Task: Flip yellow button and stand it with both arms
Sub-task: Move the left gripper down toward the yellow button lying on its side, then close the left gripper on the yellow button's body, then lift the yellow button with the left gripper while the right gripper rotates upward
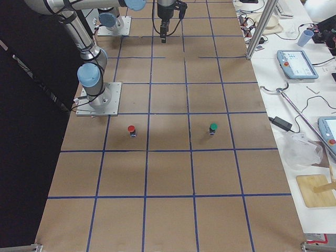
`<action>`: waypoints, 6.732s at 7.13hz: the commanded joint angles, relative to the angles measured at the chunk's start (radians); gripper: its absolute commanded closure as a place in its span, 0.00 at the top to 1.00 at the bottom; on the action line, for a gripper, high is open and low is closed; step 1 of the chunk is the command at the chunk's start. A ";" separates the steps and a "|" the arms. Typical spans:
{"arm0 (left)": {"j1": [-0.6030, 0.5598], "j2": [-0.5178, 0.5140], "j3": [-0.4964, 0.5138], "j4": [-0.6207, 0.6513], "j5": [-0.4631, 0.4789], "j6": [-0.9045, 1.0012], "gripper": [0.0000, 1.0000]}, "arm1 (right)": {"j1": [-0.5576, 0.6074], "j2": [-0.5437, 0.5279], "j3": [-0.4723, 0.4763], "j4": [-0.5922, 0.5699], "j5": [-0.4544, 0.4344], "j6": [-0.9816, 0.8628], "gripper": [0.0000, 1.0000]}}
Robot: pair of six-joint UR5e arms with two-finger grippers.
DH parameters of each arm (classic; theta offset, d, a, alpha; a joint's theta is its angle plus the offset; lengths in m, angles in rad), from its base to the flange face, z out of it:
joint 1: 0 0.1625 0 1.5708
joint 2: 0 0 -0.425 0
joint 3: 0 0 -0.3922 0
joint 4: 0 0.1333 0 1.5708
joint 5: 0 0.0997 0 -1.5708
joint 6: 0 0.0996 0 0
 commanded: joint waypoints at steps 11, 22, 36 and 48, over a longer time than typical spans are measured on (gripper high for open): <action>0.500 0.011 -0.337 0.268 0.066 0.981 0.96 | 0.000 0.002 0.000 -0.003 -0.002 -0.002 1.00; 0.731 -0.250 -0.515 0.651 -0.029 1.490 0.97 | 0.000 0.000 0.000 -0.006 0.008 0.002 1.00; 0.751 -0.259 -0.520 0.662 -0.035 1.478 0.35 | -0.005 0.000 0.000 0.028 0.038 -0.011 1.00; 0.322 -0.001 -0.345 -0.075 -0.790 0.818 0.08 | -0.075 0.051 -0.014 0.145 0.609 0.586 1.00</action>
